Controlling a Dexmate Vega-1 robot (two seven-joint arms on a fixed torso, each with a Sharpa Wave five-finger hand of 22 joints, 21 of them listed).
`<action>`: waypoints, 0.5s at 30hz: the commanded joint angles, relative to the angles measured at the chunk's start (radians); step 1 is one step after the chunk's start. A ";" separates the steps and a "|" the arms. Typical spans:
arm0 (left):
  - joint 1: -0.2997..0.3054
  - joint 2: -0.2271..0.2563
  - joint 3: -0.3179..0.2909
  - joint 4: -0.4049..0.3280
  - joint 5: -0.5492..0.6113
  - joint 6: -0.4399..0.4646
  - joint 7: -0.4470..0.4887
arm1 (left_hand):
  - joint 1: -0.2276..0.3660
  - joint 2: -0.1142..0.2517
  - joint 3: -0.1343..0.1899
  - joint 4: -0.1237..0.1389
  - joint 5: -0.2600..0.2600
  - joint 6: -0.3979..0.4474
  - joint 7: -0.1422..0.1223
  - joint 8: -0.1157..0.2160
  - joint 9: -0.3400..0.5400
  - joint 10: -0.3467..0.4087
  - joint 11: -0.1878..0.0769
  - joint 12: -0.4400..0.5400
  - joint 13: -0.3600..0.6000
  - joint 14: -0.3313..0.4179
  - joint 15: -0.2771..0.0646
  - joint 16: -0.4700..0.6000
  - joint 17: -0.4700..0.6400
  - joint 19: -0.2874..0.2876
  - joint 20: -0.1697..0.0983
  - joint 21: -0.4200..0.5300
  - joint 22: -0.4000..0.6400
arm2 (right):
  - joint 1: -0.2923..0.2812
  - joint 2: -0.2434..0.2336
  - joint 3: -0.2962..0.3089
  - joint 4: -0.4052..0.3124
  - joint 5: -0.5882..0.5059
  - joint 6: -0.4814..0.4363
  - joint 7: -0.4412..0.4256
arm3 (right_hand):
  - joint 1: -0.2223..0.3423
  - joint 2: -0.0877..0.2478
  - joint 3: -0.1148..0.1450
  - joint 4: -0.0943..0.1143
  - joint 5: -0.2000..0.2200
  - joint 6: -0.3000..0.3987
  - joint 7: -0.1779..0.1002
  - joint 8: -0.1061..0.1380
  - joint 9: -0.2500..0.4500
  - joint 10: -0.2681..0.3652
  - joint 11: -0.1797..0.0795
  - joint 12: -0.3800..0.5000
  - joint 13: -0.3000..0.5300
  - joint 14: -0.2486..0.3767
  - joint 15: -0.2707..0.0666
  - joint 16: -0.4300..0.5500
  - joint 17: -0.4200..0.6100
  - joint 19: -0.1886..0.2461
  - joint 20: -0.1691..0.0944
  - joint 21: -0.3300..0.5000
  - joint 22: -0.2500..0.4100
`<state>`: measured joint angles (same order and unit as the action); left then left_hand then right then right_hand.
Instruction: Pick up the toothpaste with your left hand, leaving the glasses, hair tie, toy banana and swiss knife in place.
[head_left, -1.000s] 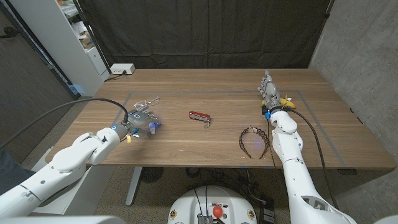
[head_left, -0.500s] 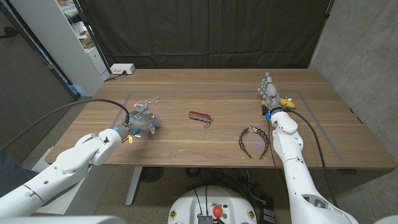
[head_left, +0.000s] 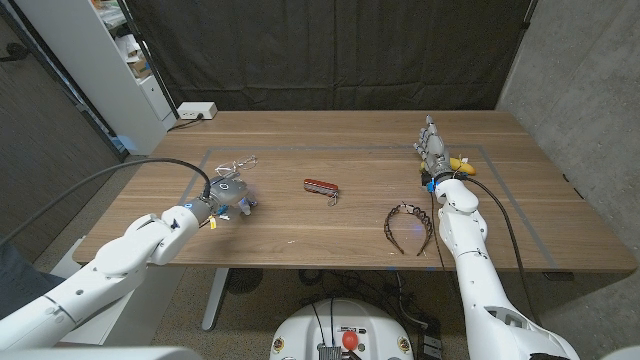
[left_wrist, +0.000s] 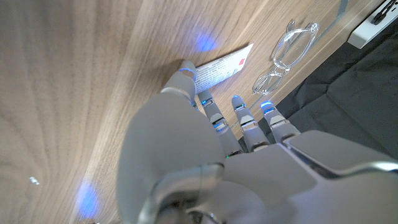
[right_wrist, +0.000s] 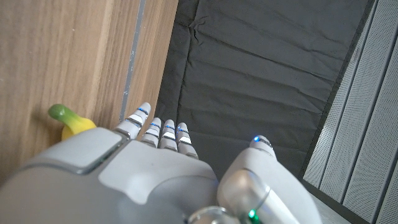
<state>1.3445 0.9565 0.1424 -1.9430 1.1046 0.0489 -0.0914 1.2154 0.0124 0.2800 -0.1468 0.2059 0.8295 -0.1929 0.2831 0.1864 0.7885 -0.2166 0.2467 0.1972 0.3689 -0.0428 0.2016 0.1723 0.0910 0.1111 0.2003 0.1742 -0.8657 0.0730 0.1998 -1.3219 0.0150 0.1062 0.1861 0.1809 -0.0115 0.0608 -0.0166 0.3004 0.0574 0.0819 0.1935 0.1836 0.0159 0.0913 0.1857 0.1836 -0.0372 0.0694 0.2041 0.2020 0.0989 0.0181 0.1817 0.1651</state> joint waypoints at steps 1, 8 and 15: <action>-0.021 0.003 0.022 -0.001 -0.004 0.006 -0.023 | 0.005 0.013 -0.010 0.000 -0.003 0.087 -0.026 0.017 0.004 0.063 -0.002 0.003 0.007 0.036 -0.117 0.009 0.004 0.016 -0.009 0.005 0.003 | 0.007 0.003 0.012 0.015 0.000 0.002 0.005 | 0.006 0.008 -0.002 -0.001 0.010 0.002 0.003 0.001 0.002 0.010 0.004 0.011 0.002 0.006 0.003 0.006 0.004 0.005 0.006 0.008 0.005; -0.022 0.004 0.025 -0.003 -0.006 0.016 -0.033 | 0.011 0.019 -0.022 -0.001 -0.004 0.155 -0.023 0.026 0.004 0.125 -0.006 -0.003 0.007 0.082 -0.121 0.015 0.005 0.039 -0.023 0.006 0.003 | -0.005 0.009 0.013 0.000 -0.003 -0.001 -0.001 | 0.006 0.008 -0.002 -0.001 0.010 0.002 0.003 0.001 0.002 0.013 0.006 0.011 0.002 0.006 0.003 0.006 0.004 0.004 0.007 0.008 0.005; -0.029 0.011 0.039 0.002 0.009 0.020 -0.041 | 0.011 0.018 -0.026 0.000 -0.005 0.166 -0.023 0.028 0.004 0.133 -0.006 -0.005 0.008 0.090 -0.122 0.015 0.005 0.043 -0.025 0.006 0.003 | -0.014 0.013 0.010 -0.011 -0.003 -0.002 -0.003 | 0.006 0.009 -0.003 -0.001 0.010 0.002 0.003 0.001 0.002 0.013 0.005 0.011 0.003 0.006 0.005 0.006 0.005 0.003 0.008 0.007 0.005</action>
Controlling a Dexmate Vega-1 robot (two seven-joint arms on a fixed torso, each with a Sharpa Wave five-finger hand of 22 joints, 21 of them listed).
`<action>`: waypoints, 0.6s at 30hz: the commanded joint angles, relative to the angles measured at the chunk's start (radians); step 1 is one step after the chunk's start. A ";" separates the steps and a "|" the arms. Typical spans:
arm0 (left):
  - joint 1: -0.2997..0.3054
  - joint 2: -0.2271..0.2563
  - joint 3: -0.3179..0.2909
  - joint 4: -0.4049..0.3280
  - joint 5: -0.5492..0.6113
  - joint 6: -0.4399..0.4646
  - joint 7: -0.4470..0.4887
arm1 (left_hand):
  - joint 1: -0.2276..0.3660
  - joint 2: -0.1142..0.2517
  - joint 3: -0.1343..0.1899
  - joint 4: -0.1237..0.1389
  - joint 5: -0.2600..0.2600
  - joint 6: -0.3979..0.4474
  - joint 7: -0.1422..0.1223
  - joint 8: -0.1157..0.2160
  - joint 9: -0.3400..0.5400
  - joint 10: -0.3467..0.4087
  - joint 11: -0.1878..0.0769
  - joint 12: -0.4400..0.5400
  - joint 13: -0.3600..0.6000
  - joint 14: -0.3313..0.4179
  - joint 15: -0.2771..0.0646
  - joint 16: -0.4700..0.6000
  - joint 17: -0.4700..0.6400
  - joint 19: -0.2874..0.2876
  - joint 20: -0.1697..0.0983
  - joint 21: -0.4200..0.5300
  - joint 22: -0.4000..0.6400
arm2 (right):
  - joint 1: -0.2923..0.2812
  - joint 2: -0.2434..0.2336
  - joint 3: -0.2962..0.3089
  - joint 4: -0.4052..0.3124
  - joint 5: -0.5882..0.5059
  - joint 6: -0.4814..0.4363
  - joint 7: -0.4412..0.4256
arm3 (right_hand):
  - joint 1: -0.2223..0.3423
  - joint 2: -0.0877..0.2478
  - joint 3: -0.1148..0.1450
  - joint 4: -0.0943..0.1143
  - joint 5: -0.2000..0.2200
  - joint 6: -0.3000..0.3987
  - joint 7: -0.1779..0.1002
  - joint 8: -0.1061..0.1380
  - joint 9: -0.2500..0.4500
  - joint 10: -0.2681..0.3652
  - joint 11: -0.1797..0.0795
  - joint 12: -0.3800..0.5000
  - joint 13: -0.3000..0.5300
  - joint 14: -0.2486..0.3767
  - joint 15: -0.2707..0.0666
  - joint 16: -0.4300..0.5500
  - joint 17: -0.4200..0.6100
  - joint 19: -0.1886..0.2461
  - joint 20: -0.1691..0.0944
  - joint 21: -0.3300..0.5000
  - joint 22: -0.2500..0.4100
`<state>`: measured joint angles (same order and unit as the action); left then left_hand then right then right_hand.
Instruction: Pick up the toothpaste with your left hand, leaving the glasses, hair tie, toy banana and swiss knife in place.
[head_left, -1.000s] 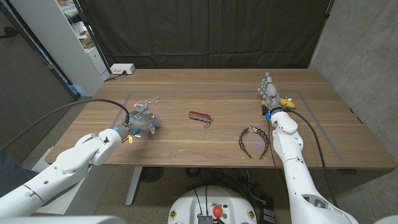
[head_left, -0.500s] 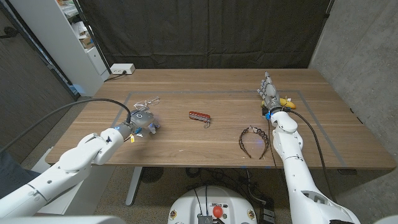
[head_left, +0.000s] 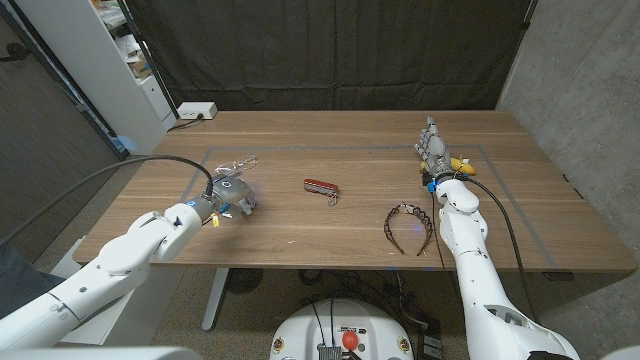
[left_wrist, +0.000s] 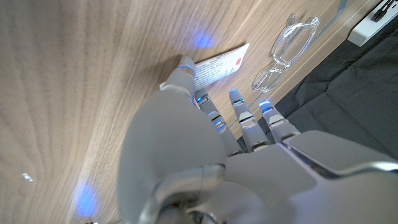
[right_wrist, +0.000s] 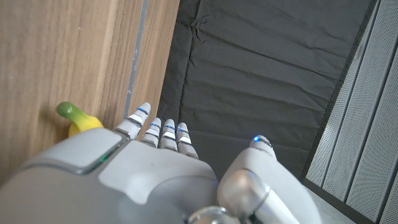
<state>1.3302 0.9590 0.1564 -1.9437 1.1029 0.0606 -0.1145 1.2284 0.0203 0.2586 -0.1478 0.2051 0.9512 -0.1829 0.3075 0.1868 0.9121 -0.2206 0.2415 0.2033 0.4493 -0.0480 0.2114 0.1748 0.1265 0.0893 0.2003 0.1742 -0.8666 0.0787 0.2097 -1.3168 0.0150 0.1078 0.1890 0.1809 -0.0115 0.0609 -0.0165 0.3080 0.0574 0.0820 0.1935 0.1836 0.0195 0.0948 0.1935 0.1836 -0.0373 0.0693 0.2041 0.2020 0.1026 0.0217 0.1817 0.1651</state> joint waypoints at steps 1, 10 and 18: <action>-0.018 0.008 0.028 0.006 0.007 0.004 -0.016 | -0.003 0.010 -0.005 0.001 -0.004 0.045 -0.033 0.003 0.004 0.010 -0.002 0.000 0.002 0.010 -0.117 0.005 0.003 0.007 -0.003 0.006 0.003 | -0.014 0.007 0.000 -0.019 -0.003 -0.003 -0.005 | 0.006 0.009 -0.003 -0.001 0.003 0.002 0.003 0.001 0.002 0.010 0.002 0.003 0.003 0.006 0.005 0.006 0.005 -0.001 0.004 0.007 0.005; 0.009 0.005 0.005 -0.032 0.019 0.039 -0.003 | -0.003 0.012 -0.008 0.002 -0.004 0.060 -0.033 0.006 0.005 0.023 -0.002 -0.002 0.003 0.017 -0.120 0.003 0.002 0.010 -0.007 0.005 0.003 | -0.023 0.000 -0.002 -0.039 -0.001 -0.009 -0.001 | 0.006 0.009 -0.004 -0.001 0.003 0.002 0.003 0.001 0.002 0.010 0.003 0.003 0.003 0.007 0.006 0.006 0.005 -0.001 0.004 0.008 0.005; 0.007 0.004 0.006 -0.045 0.031 0.049 -0.023 | 0.002 0.016 -0.012 0.001 -0.005 0.082 -0.033 0.011 0.007 0.050 -0.002 0.000 0.006 0.030 -0.124 0.002 0.002 0.013 -0.010 0.004 0.003 | -0.028 -0.002 -0.002 -0.049 0.006 -0.013 0.004 | 0.006 0.010 -0.005 -0.002 0.003 0.002 0.004 0.001 0.002 0.011 0.003 0.003 0.003 0.008 0.005 0.006 0.005 0.000 0.004 0.008 0.005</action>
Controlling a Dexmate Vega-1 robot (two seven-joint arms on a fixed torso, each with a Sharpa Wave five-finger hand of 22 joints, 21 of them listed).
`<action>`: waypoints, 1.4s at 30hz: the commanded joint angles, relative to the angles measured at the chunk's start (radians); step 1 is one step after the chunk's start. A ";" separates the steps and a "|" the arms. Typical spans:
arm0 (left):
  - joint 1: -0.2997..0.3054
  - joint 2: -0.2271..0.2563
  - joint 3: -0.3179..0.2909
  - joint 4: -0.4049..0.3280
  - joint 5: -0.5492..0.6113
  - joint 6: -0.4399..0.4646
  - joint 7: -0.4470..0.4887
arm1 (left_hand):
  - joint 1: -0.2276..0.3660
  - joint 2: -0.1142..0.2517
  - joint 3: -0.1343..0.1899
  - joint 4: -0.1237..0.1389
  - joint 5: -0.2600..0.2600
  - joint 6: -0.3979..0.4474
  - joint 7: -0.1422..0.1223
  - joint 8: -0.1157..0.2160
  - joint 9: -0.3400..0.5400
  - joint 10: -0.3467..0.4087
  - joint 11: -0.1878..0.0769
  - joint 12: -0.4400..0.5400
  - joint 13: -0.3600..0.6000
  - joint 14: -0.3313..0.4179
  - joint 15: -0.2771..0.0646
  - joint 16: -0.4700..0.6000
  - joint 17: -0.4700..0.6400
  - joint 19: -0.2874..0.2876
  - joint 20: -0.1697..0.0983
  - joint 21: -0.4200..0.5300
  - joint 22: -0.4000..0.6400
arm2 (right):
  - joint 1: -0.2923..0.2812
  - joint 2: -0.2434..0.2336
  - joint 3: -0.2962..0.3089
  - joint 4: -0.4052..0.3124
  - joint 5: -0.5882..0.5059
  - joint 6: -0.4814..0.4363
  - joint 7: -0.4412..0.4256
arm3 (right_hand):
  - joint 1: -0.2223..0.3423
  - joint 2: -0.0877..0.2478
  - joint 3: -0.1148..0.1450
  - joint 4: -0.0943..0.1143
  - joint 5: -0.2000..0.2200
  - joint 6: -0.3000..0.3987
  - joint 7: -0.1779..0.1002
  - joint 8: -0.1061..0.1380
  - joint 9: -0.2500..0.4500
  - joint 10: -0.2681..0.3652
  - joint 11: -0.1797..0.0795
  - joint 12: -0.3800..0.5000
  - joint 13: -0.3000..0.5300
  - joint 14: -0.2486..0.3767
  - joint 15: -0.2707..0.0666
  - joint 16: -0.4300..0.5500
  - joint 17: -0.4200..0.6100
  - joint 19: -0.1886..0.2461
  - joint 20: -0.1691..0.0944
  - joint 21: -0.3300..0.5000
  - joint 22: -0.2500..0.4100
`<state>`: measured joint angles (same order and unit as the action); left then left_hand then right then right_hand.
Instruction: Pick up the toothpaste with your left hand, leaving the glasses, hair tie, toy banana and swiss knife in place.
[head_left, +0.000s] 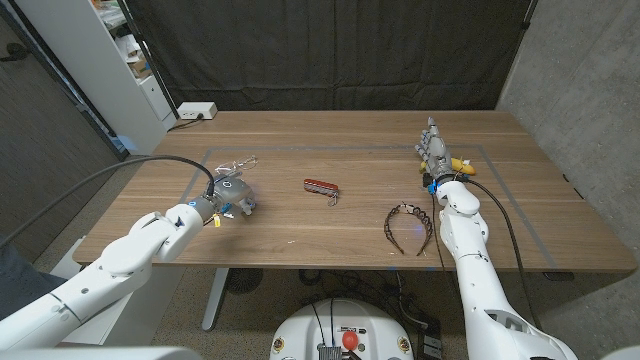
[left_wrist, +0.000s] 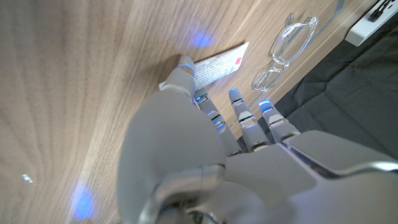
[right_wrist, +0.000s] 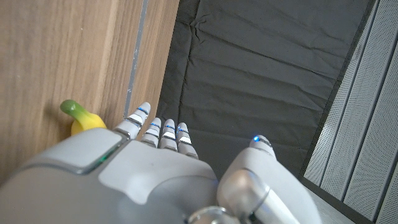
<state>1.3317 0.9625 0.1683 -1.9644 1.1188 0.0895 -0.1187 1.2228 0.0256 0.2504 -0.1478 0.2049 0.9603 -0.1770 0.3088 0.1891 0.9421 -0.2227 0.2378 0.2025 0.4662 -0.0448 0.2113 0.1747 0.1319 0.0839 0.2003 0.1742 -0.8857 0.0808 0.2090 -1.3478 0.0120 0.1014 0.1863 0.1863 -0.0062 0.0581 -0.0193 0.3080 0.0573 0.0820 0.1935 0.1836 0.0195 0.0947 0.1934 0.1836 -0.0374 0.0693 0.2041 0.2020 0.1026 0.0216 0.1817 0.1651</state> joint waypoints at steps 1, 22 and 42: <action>0.006 -0.002 -0.008 -0.025 0.015 0.023 -0.016 | 0.008 0.011 -0.004 0.001 -0.004 0.073 -0.039 0.010 0.004 0.021 0.000 0.004 0.007 0.013 -0.127 0.002 0.002 0.008 -0.004 0.004 0.003 | -0.009 -0.005 -0.003 -0.020 0.008 -0.007 0.007 | 0.001 0.004 -0.003 0.001 0.003 0.002 0.004 0.001 0.002 0.011 0.003 0.003 0.003 0.008 0.006 0.006 0.005 0.000 0.004 0.008 0.005; -0.002 0.000 -0.019 -0.051 0.034 0.030 -0.048 | 0.005 0.012 -0.010 0.003 -0.006 0.083 -0.039 0.012 0.006 0.034 0.000 0.001 0.009 0.022 -0.126 0.000 0.002 0.006 -0.003 0.001 0.002 | 0.002 0.001 -0.007 0.009 0.014 0.015 0.006 | 0.001 0.006 -0.004 0.001 0.003 0.001 0.005 0.000 0.002 0.011 0.001 0.003 0.003 0.009 0.005 0.006 0.006 0.001 0.005 0.008 0.005; 0.000 -0.004 -0.048 -0.075 0.029 0.022 -0.050 | -0.001 0.013 -0.016 0.007 -0.007 0.090 -0.037 0.012 0.008 0.046 0.000 -0.001 0.013 0.030 -0.124 -0.004 0.001 0.008 0.000 0.000 0.002 | 0.012 -0.002 -0.011 0.010 0.011 0.009 0.010 | 0.002 0.007 -0.007 0.000 0.003 0.001 0.005 0.001 0.002 0.012 0.002 0.002 0.003 0.009 0.004 0.006 0.006 0.001 0.005 0.008 0.005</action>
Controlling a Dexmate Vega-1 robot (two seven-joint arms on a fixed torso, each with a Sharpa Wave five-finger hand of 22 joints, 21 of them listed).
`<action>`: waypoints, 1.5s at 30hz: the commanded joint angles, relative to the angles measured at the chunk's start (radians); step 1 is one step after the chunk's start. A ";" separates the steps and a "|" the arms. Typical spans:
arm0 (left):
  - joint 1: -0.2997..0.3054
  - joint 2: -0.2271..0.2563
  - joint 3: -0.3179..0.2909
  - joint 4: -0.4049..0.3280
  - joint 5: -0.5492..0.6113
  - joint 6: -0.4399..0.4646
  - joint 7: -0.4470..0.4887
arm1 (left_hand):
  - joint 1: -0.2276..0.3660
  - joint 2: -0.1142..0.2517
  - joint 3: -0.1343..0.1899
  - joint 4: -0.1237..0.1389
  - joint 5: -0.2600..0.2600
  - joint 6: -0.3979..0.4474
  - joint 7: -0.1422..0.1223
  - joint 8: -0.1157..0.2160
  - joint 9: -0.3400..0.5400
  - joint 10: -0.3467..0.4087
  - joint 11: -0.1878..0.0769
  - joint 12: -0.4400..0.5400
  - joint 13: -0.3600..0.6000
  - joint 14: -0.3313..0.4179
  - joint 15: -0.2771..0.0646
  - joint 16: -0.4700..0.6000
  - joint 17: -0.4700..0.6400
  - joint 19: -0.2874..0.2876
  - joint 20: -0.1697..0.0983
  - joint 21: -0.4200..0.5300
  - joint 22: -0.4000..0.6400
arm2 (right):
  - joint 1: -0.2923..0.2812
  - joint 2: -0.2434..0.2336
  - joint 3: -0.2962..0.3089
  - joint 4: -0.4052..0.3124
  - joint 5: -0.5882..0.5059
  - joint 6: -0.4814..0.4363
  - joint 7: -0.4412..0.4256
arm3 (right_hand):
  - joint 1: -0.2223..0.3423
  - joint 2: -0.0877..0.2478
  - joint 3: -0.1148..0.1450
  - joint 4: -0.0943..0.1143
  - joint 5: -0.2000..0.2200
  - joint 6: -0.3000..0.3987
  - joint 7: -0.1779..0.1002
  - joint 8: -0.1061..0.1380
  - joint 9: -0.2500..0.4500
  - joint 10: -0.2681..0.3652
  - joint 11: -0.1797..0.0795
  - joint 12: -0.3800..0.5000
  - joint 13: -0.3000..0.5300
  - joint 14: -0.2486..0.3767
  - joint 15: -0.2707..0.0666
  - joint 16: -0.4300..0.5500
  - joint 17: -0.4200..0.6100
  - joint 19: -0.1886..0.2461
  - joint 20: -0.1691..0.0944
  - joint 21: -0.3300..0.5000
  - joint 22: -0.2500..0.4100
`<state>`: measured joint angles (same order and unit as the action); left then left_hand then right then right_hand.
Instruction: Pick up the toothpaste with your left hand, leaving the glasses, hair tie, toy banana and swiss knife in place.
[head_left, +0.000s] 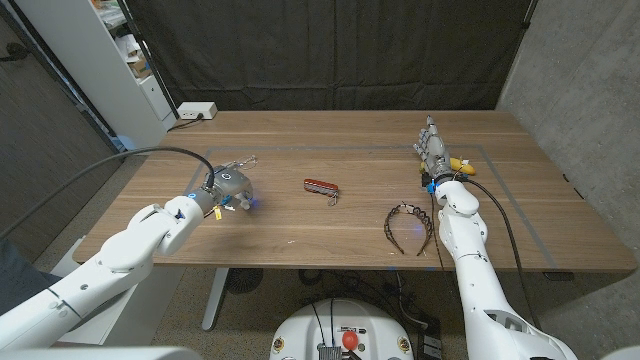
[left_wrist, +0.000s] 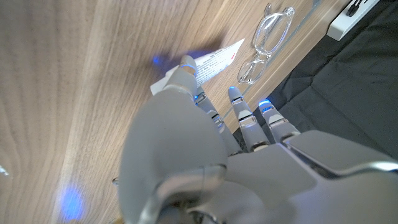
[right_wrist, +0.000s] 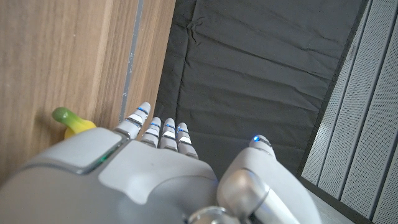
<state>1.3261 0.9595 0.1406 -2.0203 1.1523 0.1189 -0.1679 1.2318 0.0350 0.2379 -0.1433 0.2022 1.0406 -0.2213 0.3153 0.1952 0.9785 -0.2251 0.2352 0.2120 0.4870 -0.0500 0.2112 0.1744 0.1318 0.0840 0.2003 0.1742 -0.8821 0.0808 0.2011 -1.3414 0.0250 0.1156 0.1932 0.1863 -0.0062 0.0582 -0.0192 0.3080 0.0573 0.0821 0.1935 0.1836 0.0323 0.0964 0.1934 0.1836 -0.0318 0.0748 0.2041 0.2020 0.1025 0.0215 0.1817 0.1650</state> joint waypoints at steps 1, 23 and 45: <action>0.006 0.000 -0.022 -0.023 -0.003 -0.007 -0.006 | -0.011 0.003 -0.003 0.002 -0.004 0.010 0.007 0.006 0.002 0.010 0.002 0.002 0.004 0.009 -0.119 -0.004 0.001 0.007 0.000 0.000 0.002 | 0.009 -0.001 -0.003 0.006 -0.001 -0.004 0.003 | 0.002 0.007 -0.007 0.000 0.003 0.000 0.006 0.000 0.002 -0.001 0.000 0.002 0.003 0.004 -0.001 0.006 0.006 0.001 0.005 0.008 0.005; 0.040 -0.044 -0.116 -0.088 -0.079 -0.062 0.026 | 0.002 0.009 -0.003 -0.003 -0.004 0.016 0.006 0.007 0.005 0.019 0.003 0.000 0.014 0.014 -0.126 -0.010 0.000 0.010 0.006 0.000 0.003 | -0.008 -0.006 -0.004 -0.032 0.001 -0.001 0.001 | 0.003 0.009 -0.009 -0.001 0.002 0.001 0.006 0.001 0.003 0.002 0.001 0.002 0.003 0.004 -0.003 0.005 0.006 0.003 0.001 0.009 0.005; 0.068 -0.141 -0.213 -0.161 -0.151 -0.121 -0.006 | 0.001 0.013 -0.008 -0.001 -0.005 0.028 0.006 0.018 0.014 0.032 0.003 0.003 0.023 0.020 -0.124 -0.010 0.002 0.010 0.007 -0.001 0.003 | -0.015 -0.016 -0.008 -0.055 0.007 -0.016 0.005 | 0.003 0.009 -0.012 -0.002 0.002 0.002 0.008 0.001 0.003 0.002 0.000 0.002 0.003 0.005 -0.004 0.005 0.007 0.003 0.001 0.009 0.005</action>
<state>1.3843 0.8562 -0.0368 -2.1478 1.0116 0.0230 -0.1577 1.2311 0.0433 0.2337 -0.1425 0.2020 1.0491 -0.2233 0.3263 0.2075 0.9999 -0.2252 0.2348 0.2305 0.4956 -0.0485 0.2066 0.1740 0.1374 0.0897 0.2003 0.1742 -0.8929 0.0709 0.1934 -1.3843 0.0280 0.1068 0.1948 0.1862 -0.0062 0.0512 -0.0204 0.3080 0.0573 0.0821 0.1935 0.1836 0.0322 0.0964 0.1934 0.1836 -0.0320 0.0747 0.2041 0.2070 0.1025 0.0215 0.1817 0.1651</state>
